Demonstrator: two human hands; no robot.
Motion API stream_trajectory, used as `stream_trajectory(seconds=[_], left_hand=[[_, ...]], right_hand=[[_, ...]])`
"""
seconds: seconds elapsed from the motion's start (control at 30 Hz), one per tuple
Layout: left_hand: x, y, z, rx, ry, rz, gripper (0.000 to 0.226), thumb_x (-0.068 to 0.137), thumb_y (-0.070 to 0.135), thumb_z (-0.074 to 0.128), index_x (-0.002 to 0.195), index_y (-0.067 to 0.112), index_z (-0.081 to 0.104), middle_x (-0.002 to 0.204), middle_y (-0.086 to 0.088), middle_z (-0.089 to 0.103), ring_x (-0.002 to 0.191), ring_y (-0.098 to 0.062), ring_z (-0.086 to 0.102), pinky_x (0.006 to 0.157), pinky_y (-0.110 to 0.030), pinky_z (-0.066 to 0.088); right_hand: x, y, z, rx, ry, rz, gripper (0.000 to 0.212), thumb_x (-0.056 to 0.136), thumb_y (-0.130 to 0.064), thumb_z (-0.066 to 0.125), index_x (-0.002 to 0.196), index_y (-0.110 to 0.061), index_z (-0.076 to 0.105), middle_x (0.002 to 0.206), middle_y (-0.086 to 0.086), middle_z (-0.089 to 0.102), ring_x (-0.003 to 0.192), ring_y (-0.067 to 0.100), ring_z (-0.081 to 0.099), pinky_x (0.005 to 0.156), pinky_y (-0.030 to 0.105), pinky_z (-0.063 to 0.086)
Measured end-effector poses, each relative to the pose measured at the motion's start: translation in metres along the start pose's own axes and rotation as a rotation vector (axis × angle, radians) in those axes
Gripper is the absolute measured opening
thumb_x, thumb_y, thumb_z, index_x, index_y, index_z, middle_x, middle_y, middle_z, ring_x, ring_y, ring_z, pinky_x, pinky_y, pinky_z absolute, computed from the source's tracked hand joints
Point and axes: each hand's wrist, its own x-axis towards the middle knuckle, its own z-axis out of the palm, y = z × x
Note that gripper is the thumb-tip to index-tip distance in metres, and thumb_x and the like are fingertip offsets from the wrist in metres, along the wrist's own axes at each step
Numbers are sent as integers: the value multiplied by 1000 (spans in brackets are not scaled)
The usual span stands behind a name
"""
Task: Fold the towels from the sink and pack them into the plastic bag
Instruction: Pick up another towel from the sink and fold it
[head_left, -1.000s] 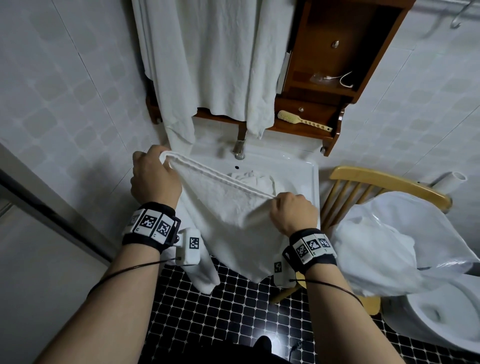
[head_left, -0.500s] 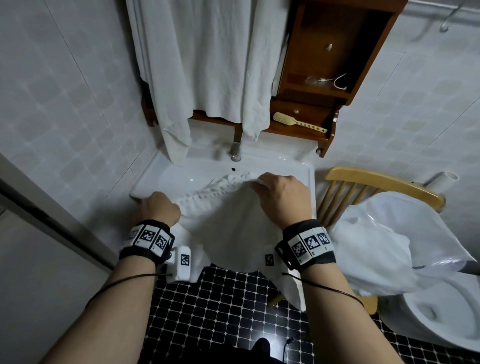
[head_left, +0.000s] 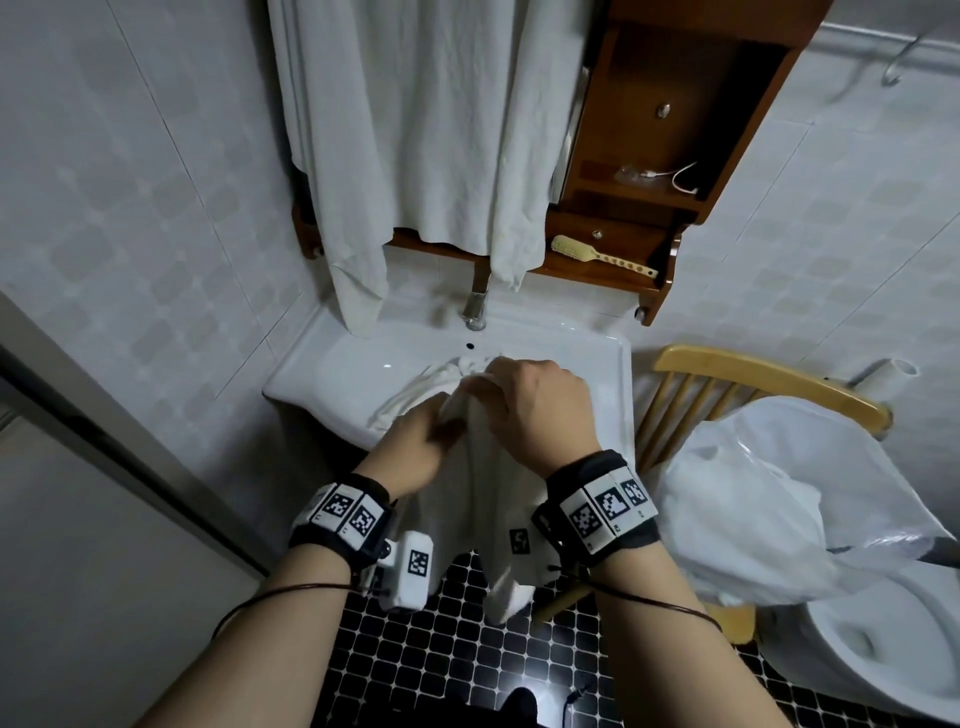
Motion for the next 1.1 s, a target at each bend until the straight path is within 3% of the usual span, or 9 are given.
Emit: stream_trajectory(seconds=[0.07,0.1,0.17,0.23,0.37,0.57,0.7,0.93,1.1], left_hand=[[0,1,-4,-32,21,-5,29,106,29,51,132,28,65,129,11,69,124,-10,60,110,-32,44],[0,2,-5,0,48,-22,25,108,22,49,126,23,67,119,9,70,117,-13,62,103,-29,44],[3,4,-7,153,104,-28,18,106,19,51,92,20,63,84,6,62,96,-30,63,79,-32,41],[5,7,-9,315,111,-16,27,101,28,57,75,24,50,71,5,54,89,-40,61,70,-37,41],[6,19,-12,513,146,30,26,97,50,64,95,24,69,92,-6,71,90,-35,63,74,-40,52],[10,19,-18,607,242,-42,10,102,17,51,102,11,59,100,-20,65,97,-48,59,73,-42,40],[2,26,-24,591,307,-74,25,96,-2,44,109,9,62,102,-17,66,99,-46,58,74,-38,35],[-2,33,-40,349,305,-189,52,87,-9,41,91,25,80,103,-6,74,99,-32,67,87,-37,56],[-2,51,-53,210,318,-187,52,88,-10,42,92,20,84,102,0,77,97,-17,67,82,-21,50]], right_hand=[[-1,15,-2,15,-33,33,48,98,-66,50,88,-22,70,83,4,73,80,34,69,59,36,43],[-3,23,-1,23,-57,47,49,94,-70,56,87,-23,69,82,3,73,79,32,69,60,37,49],[-6,36,2,-2,-116,78,50,86,-75,64,85,-25,69,83,2,73,79,29,68,62,36,52],[-9,46,9,-72,-164,164,47,86,-72,68,91,-25,71,90,4,71,84,31,68,64,34,46],[-13,53,20,-175,-147,271,39,96,-58,63,105,-20,71,98,9,70,89,37,69,65,35,40],[-25,33,40,-63,-215,179,19,104,-31,55,102,-17,66,95,15,70,87,41,69,63,37,37],[-32,17,50,-65,-386,105,19,99,-8,48,113,-12,61,103,16,67,93,40,69,66,37,42],[-37,-13,50,-41,-504,42,27,94,-8,50,119,-10,62,112,16,66,100,39,68,76,39,47],[-42,-27,71,85,-537,-4,18,98,-15,52,113,-9,60,107,19,68,98,40,68,72,39,47]])
